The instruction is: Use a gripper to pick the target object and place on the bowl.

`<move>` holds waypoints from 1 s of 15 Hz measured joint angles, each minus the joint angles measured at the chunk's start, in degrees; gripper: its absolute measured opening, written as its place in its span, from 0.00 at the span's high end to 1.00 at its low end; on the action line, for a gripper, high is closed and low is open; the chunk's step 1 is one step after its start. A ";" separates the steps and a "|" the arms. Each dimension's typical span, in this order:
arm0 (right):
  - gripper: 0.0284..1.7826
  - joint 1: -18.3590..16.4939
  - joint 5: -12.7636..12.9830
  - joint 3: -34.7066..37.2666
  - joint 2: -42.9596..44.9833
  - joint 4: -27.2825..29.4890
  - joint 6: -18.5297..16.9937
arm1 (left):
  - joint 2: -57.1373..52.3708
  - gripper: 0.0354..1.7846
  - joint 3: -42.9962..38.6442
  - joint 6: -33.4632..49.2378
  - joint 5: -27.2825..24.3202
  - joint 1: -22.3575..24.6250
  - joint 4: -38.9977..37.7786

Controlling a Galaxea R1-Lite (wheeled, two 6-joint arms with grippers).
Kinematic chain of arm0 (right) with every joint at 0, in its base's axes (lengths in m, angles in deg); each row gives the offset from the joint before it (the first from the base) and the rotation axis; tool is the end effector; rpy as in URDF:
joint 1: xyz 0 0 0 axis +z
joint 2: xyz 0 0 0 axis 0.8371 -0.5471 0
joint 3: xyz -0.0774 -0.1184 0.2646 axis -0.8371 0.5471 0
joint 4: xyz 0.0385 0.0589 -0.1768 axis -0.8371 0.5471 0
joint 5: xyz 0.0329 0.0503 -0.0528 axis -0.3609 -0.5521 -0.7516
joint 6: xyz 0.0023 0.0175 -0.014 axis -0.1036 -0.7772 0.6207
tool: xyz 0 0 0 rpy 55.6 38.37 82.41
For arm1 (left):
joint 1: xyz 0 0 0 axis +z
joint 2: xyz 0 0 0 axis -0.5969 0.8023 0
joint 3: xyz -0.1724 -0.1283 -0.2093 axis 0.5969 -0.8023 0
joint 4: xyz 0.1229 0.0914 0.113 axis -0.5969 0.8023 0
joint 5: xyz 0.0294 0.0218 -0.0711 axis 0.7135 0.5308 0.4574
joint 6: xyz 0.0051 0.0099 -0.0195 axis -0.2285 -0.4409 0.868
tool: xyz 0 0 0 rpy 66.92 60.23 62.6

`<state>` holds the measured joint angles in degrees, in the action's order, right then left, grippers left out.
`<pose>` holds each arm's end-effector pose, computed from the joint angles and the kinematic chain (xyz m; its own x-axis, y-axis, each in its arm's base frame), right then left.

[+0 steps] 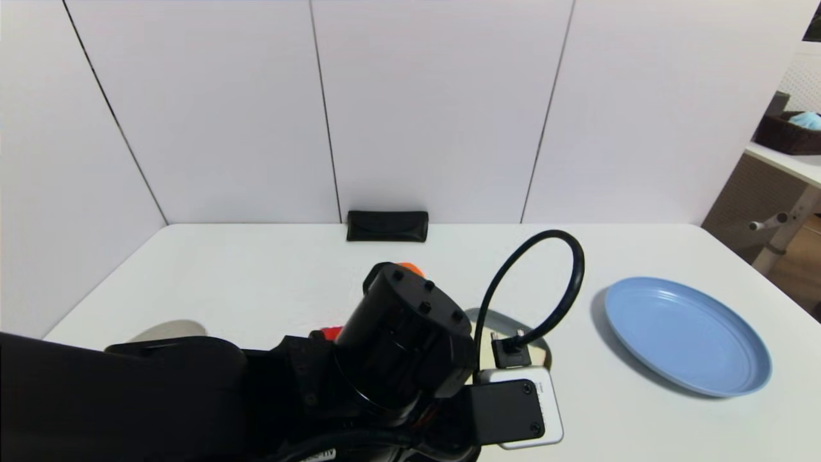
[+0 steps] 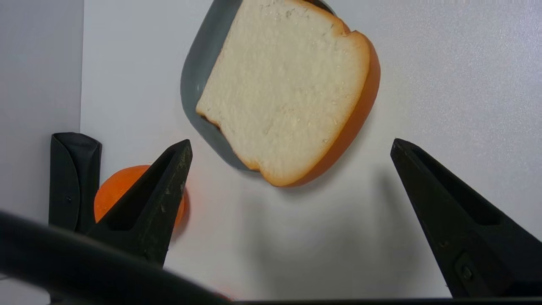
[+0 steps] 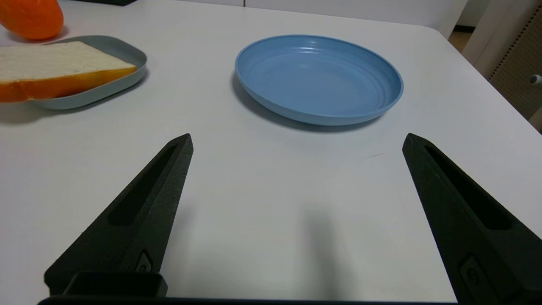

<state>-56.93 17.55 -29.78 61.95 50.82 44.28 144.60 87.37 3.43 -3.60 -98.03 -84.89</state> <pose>-0.0229 0.0009 0.0745 0.9993 0.0372 -0.0064 -0.0377 0.9952 -0.0908 0.1540 -0.2752 0.1687 0.5236 -0.6348 -0.5683 0.7915 0.1155 0.6001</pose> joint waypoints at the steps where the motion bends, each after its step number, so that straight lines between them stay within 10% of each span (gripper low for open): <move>1: 0.04 0.00 -0.02 0.00 0.00 0.00 -0.02 | 0.80 0.06 -0.06 0.05 0.00 -0.37 -1.12; 15: 0.04 0.00 -0.02 0.00 0.00 0.00 0.00 | 7.08 0.06 0.11 0.33 0.06 -1.13 -4.66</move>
<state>-56.93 17.53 -29.78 61.95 50.82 44.28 151.68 87.48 3.76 -3.54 -99.16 -89.55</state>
